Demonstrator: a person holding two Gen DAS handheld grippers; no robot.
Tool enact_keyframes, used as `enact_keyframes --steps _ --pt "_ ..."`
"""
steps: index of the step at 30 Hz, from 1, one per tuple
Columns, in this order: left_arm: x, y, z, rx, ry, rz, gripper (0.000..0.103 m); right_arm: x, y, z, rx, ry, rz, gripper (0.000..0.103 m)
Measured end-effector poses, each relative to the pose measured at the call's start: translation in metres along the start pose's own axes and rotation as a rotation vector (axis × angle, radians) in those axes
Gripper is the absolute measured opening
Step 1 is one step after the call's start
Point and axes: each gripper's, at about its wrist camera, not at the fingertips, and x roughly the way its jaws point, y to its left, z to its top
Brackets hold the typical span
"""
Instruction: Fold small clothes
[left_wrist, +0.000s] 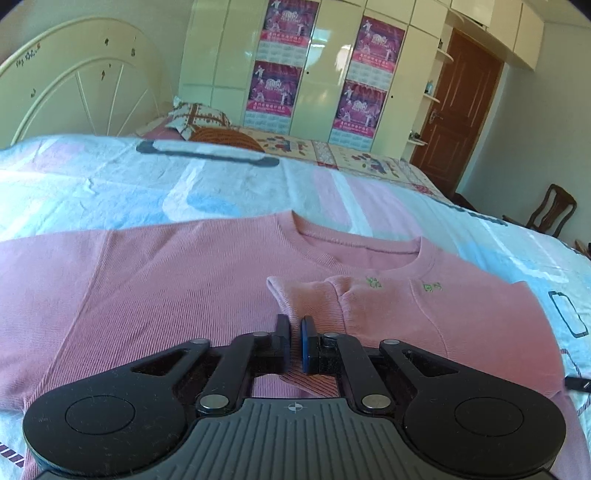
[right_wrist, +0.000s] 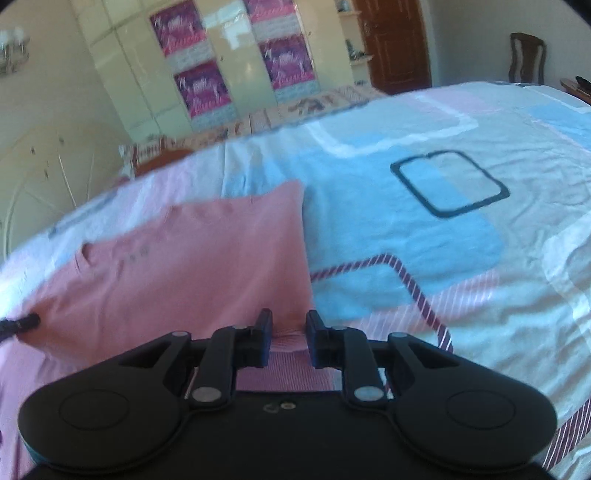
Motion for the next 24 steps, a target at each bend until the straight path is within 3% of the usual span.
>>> enact_keyframes --steps 2,4,5,6,7,8,9,10,13,16,17,18,19,21,24 --pt "0.001 -0.001 -0.003 0.018 0.022 -0.005 0.007 0.004 0.007 -0.005 -0.047 0.009 -0.032 0.011" --pt "-0.001 -0.007 -0.007 0.059 0.015 0.000 0.045 -0.005 0.007 -0.004 -0.023 -0.043 -0.021 0.014" --pt "-0.002 -0.009 -0.008 0.061 0.004 0.012 0.077 -0.007 0.006 -0.003 -0.015 -0.060 -0.019 0.013" --pt "-0.002 -0.010 -0.009 0.053 -0.008 0.011 0.081 -0.008 0.006 -0.002 -0.014 -0.075 -0.017 0.013" --pt "0.001 -0.011 -0.010 0.047 0.009 -0.007 0.079 -0.008 0.006 -0.001 -0.017 -0.088 -0.009 0.013" --pt "0.007 -0.013 -0.010 0.051 0.038 -0.020 0.046 -0.007 0.007 0.000 -0.022 -0.089 -0.001 0.013" --pt "0.013 -0.015 -0.012 0.055 0.070 -0.012 0.005 -0.002 0.008 0.002 -0.033 -0.074 0.007 0.013" --pt "0.013 -0.015 -0.014 0.050 0.053 0.007 0.002 0.005 0.009 0.002 -0.053 -0.051 0.002 0.011" --pt "0.005 -0.004 -0.012 0.020 -0.014 0.046 0.002 0.014 0.009 -0.001 -0.093 -0.010 -0.031 0.003" --pt "0.014 -0.001 -0.014 0.085 0.049 0.025 0.002 0.012 0.006 -0.002 -0.099 -0.002 -0.024 0.003" --pt "0.012 0.000 -0.014 0.091 0.043 0.038 0.012 0.013 0.006 -0.002 -0.107 0.000 -0.022 0.003" --pt "0.008 0.002 -0.013 0.082 0.037 0.066 0.029 0.012 0.007 -0.001 -0.116 0.005 -0.021 0.003" --pt "0.001 0.003 -0.011 0.074 0.004 0.101 0.033 0.011 0.008 0.001 -0.116 0.004 -0.021 0.005" --pt "-0.012 -0.001 -0.005 0.083 -0.061 0.109 0.034 0.003 0.008 0.006 -0.100 -0.034 -0.008 0.014" --pt "-0.007 -0.027 -0.001 0.156 -0.055 0.028 0.035 0.009 0.013 0.012 -0.099 -0.051 0.029 0.012"
